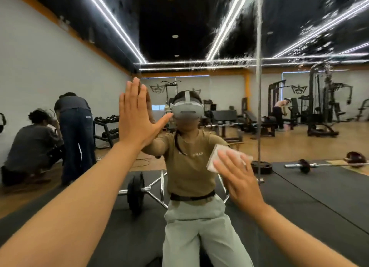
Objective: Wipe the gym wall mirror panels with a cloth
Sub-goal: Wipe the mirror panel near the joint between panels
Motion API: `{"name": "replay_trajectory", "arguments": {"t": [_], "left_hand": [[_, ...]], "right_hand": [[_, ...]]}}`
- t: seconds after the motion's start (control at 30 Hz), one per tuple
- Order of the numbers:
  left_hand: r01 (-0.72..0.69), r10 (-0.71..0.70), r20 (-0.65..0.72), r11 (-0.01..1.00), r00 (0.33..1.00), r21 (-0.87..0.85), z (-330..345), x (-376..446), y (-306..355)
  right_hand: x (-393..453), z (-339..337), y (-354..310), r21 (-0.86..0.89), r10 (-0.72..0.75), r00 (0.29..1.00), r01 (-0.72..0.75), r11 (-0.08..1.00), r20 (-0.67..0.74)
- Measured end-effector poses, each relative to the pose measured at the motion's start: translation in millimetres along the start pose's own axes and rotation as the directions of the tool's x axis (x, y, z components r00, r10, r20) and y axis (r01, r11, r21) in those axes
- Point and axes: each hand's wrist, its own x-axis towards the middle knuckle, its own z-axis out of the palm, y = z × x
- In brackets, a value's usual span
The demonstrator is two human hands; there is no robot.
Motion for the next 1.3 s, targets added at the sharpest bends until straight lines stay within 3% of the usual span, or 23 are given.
{"name": "replay_trajectory", "arguments": {"t": [0.13,0.23,0.3,0.43,0.6,0.7,0.77,0.83,0.87,0.93,1.07,1.1,1.17,1.23,1.3], "left_hand": [[0.026,-0.026,0.009,0.999,1.000,-0.027,0.4,-1.4,4.7],[0.034,-0.032,0.026,0.998,0.999,-0.046,0.5,-1.9,4.2],[0.029,-0.028,0.015,0.999,0.999,-0.045,0.8,-1.6,3.4],[0.021,-0.021,-0.002,0.998,1.000,-0.061,2.7,-2.8,1.3],[0.012,-0.012,-0.005,0.999,1.000,-0.047,4.5,-2.5,0.8],[0.014,-0.015,-0.010,0.999,1.000,-0.046,5.1,-2.1,0.3],[0.008,-0.009,-0.011,0.999,1.000,-0.049,5.3,-2.4,0.4],[0.011,-0.012,-0.010,0.999,1.000,-0.051,4.0,-1.2,0.5],[0.012,-0.012,-0.001,0.999,1.000,-0.052,2.5,-1.2,0.5],[0.016,-0.016,0.014,0.999,1.000,-0.051,0.4,-2.1,0.1],[0.007,-0.006,0.022,0.999,1.000,-0.048,-1.7,-2.2,-0.8],[0.010,-0.009,0.025,0.999,1.000,-0.049,-1.8,-2.4,-0.8],[0.009,-0.008,0.030,0.999,1.000,-0.049,-2.0,-2.9,-1.1],[0.007,-0.006,0.032,0.999,0.999,-0.046,-1.5,-2.3,-1.6],[0.009,-0.007,0.041,0.999,0.999,-0.038,-1.1,-2.1,-1.7]], "right_hand": [[-89.2,9.7,-17.7,0.011,-0.121,0.963,0.122,0.992,0.242],[-77.6,-4.4,-4.2,0.015,-0.252,0.909,0.262,0.965,0.332],[-46.8,-17.5,13.7,-0.008,-0.304,0.903,0.322,0.947,0.305],[46.8,-48.0,48.2,-0.059,0.022,1.000,-0.023,0.998,-0.014],[68.0,-27.9,25.3,0.007,0.302,0.916,-0.311,0.950,-0.263],[20.8,12.4,-16.2,0.057,0.387,0.881,-0.387,0.920,-0.273],[-25.1,39.0,-50.6,0.027,0.271,0.953,-0.270,0.962,-0.137],[-72.0,56.3,-79.9,-0.033,-0.039,0.995,0.043,0.999,0.090],[-90.9,59.3,-86.7,-0.046,-0.165,0.966,0.177,0.983,0.200],[-102.8,54.3,-88.0,-0.040,-0.253,0.909,0.282,0.959,0.331],[-68.2,38.5,-66.6,-0.028,-0.382,0.828,0.430,0.903,0.410],[-52.2,33.3,-60.4,-0.023,-0.389,0.836,0.430,0.902,0.387],[-4.5,20.4,-48.0,-0.045,-0.308,0.915,0.331,0.943,0.261],[54.9,7.7,-38.7,-0.059,-0.109,0.991,0.114,0.992,0.078],[106.1,3.0,-36.2,-0.036,0.099,0.992,-0.101,0.994,-0.076]]}}
